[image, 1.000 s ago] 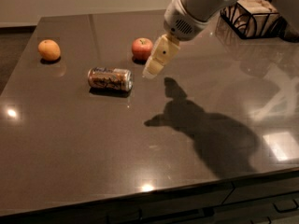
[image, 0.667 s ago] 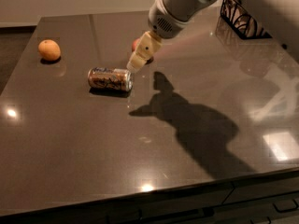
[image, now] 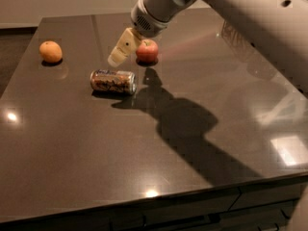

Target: Move orange near orange can

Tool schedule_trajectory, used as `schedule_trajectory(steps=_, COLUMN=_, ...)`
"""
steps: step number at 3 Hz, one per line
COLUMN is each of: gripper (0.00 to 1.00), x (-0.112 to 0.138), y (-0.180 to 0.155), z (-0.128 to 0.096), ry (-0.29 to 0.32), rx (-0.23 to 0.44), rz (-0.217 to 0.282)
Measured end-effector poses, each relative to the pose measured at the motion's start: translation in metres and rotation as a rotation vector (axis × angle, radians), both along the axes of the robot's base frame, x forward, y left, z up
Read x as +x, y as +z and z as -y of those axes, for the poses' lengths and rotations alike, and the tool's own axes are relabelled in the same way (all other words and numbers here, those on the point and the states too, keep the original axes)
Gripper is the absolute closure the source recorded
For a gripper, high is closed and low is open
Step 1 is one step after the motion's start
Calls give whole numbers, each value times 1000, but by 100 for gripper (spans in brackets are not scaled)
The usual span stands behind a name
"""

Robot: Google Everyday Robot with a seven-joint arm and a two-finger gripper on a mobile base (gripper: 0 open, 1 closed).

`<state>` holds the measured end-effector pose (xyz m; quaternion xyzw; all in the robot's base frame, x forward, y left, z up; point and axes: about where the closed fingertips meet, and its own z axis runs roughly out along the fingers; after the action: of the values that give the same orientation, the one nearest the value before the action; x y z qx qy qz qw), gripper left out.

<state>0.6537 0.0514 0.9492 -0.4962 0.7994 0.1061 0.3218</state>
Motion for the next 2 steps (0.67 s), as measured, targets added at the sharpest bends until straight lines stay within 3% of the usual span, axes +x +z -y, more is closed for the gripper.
schedule_trajectory(steps=1, gripper=0, x=2, y=0, z=-48, ry=-19, rx=61, rz=11)
schedule_trajectory(steps=2, gripper=0, x=2, y=0, z=-48, ry=-19, rx=61, rz=11)
